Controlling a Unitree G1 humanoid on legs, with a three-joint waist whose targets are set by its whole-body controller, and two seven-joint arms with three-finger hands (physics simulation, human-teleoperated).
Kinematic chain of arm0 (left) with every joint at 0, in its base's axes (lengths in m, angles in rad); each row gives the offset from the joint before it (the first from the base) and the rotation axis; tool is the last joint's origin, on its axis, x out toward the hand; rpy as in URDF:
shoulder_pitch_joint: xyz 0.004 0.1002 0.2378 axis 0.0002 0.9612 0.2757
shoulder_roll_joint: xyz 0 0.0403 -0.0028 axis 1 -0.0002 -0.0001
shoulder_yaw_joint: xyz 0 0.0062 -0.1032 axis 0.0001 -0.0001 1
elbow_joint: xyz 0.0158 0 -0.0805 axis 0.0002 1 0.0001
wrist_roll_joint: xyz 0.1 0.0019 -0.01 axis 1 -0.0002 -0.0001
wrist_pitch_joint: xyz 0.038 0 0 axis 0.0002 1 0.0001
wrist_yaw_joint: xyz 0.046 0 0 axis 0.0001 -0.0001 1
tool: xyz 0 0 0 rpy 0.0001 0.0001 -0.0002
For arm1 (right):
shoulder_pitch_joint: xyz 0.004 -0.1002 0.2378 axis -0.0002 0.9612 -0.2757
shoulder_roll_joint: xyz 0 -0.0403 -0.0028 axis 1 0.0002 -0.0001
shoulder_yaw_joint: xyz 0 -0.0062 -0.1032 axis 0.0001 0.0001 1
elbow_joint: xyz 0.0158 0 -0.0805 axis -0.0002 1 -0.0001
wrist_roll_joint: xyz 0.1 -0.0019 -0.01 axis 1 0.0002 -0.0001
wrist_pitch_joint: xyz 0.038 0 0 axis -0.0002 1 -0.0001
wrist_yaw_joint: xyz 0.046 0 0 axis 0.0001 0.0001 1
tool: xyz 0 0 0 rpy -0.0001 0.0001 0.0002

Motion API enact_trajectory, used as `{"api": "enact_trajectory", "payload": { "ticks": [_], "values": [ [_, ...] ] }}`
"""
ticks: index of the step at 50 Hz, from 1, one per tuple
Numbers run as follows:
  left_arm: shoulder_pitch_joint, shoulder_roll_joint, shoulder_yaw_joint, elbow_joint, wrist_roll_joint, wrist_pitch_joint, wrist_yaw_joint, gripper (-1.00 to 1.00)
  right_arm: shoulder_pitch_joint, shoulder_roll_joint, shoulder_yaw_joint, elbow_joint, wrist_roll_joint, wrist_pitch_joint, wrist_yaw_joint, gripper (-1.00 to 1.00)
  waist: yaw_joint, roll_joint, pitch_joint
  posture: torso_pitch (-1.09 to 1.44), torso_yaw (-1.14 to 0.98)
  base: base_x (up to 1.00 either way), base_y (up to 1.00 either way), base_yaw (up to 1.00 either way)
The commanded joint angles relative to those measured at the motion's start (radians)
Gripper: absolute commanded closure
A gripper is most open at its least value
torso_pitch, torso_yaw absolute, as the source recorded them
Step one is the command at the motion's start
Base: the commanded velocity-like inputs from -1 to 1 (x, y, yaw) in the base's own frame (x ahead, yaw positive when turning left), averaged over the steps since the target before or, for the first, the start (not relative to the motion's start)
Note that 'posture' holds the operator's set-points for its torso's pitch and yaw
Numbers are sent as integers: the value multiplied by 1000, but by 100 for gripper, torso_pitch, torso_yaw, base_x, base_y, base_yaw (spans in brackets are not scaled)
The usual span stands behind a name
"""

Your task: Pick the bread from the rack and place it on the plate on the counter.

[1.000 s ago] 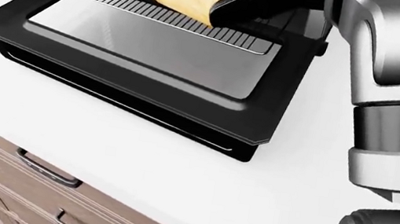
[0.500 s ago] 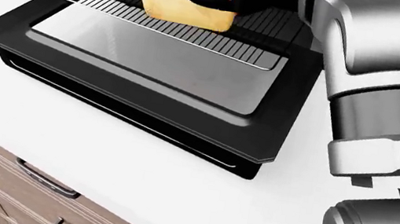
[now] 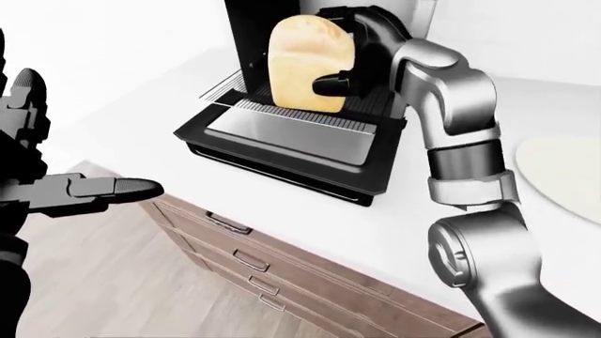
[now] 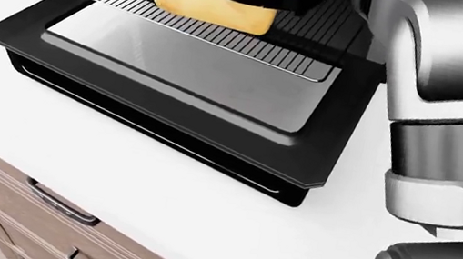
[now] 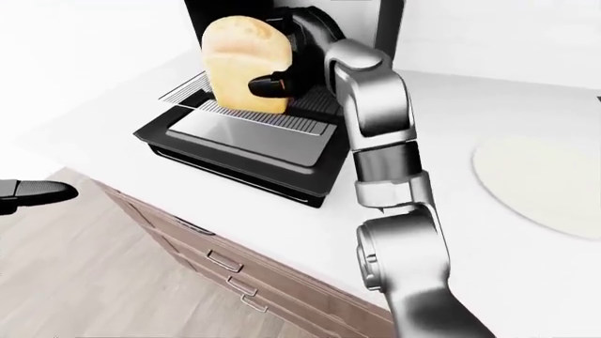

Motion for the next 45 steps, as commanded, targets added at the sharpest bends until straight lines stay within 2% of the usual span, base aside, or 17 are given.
{"api": "enact_trajectory", "payload": {
  "ticks": [1, 6, 13, 19, 28, 34, 38, 45],
  "values": [
    [-22, 25, 20, -5, 4, -25, -1, -100, -16, -10, -14, -136, 17, 46, -8, 100, 0, 4, -23, 0, 37, 0, 0, 0],
    [-46, 28, -16, 20, 8, -32, 18, -100, -16, -37, -20, -284, 28, 164, -11, 100, 6, 0, -19, 0, 37, 0, 0, 0],
    [-52, 25, -45, 36, 13, -47, 22, -100, -25, -61, -33, -383, 43, 254, -34, 100, 7, 2, -19, 0, 37, 0, 0, 0],
    [-53, 31, -77, 33, 37, -56, 9, -100, -31, -109, -53, -446, 61, 313, -39, 100, 7, -1, -17, 0, 35, 0, 0, 0],
    [-57, 20, -87, 37, 70, -67, -17, -100, -24, -170, -79, -578, 100, 429, -51, 100, -6, -7, -13, 0, 31, 0, 0, 0],
    [-56, 20, -70, 25, 75, -58, -39, -100, -21, -200, -94, -652, 130, 500, -67, 100, -23, -10, -9, 0, 28, 0, 0, 0],
    [-72, 23, -63, 21, 71, -43, -39, -100, -29, -234, -122, -709, 162, 565, -76, 100, -34, -14, -6, 0, 26, 0, 0, 0],
    [-79, 29, -61, 21, 66, -36, -39, -100, -33, -254, -130, -725, 194, 585, -102, 100, -58, -16, 1, 0, 22, 0, 0, 0]
  ]
}}
